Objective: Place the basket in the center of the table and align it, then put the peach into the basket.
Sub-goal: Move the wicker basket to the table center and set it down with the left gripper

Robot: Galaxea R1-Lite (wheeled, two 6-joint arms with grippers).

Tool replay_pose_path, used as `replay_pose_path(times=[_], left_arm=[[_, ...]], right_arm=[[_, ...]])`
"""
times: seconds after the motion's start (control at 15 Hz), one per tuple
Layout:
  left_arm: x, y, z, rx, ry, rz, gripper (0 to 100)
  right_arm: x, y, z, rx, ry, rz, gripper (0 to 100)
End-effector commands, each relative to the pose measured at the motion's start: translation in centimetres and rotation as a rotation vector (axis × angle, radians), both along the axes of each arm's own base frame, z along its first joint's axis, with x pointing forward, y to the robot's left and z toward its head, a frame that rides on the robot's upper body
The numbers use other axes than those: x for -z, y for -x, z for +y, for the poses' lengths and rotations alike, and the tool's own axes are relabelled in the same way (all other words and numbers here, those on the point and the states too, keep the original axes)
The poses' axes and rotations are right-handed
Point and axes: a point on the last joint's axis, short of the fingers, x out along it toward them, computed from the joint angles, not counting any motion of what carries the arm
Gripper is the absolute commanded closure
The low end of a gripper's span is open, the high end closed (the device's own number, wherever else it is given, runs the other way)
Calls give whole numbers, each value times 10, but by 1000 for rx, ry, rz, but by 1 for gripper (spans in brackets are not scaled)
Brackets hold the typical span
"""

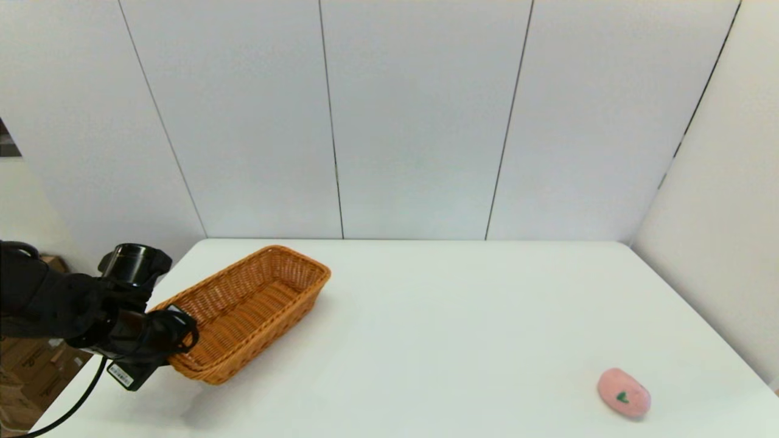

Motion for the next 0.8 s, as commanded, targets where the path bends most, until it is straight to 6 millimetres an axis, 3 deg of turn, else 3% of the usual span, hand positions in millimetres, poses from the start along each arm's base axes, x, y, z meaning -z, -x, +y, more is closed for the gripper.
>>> replay_pose_path(times=[0.07, 0.2, 0.4, 0.6, 0.8], left_arm=[[-47, 14, -39, 136, 8, -172, 100], [-67, 25, -74, 276, 25, -238, 100], [-79, 30, -113, 427, 50, -287, 100], [-72, 31, -149, 632, 55, -266, 100], [-55, 21, -177, 724, 67, -217, 100]], right_arm=[[0, 0, 0, 0, 0, 0, 0], [0, 0, 0, 0, -2, 0, 0], [0, 0, 0, 0, -2, 0, 0], [0, 0, 0, 0, -2, 0, 0], [0, 0, 0, 0, -2, 0, 0]])
